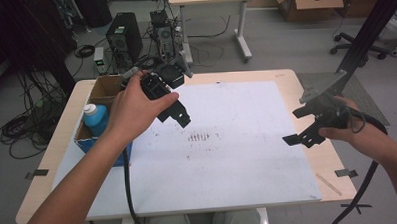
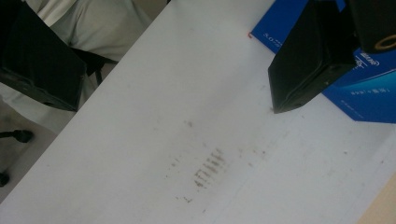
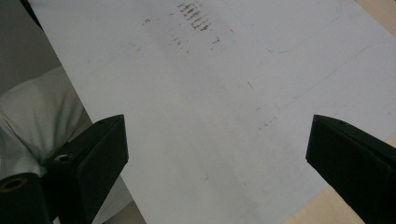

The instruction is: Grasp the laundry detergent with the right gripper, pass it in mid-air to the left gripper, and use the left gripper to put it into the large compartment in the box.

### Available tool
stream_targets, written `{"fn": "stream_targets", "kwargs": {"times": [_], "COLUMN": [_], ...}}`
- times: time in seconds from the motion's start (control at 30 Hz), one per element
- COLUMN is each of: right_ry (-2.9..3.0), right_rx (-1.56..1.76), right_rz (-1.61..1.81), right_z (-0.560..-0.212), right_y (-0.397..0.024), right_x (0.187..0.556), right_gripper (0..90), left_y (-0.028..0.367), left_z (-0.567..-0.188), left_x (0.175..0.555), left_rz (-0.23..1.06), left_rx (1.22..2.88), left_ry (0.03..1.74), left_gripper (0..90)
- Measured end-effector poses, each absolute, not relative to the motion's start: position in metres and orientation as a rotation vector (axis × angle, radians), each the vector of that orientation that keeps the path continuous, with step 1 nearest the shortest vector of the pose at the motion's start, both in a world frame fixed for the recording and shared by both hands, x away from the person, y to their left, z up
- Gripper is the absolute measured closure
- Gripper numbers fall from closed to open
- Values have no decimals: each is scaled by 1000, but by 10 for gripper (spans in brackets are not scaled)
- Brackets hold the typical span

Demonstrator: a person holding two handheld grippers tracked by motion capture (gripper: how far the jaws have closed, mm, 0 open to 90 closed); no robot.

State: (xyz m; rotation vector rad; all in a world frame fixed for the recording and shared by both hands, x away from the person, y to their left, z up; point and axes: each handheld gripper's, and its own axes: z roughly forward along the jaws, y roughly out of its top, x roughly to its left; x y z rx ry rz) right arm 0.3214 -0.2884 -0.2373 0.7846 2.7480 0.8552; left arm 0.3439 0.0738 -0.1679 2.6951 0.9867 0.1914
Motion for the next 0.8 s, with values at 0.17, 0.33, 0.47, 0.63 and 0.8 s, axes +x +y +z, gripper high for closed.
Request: {"fn": "stream_targets", "kwargs": {"times": [0.17,0.33,0.47,0.63,0.8], "right_ry": [2751,2756,2758,2758,2762], "right_rx": [785,785,786,791,790], "right_rz": [857,856,854,854,850], "right_z": [-239,-241,-241,-241,-241], "right_y": [-288,-287,-286,-287,-285], "right_x": [323,325,327,328,328], "right_gripper": [56,56,55,55,55], "left_y": [72,70,67,65,63], "left_z": [-170,-176,-179,-181,-182], "left_x": [351,360,364,365,365], "left_rz": [162,130,118,111,102], "left_rx": [2710,2734,2750,2776,2796], "left_ry": [918,850,818,760,724], "left_gripper": [47,47,48,48,49]}}
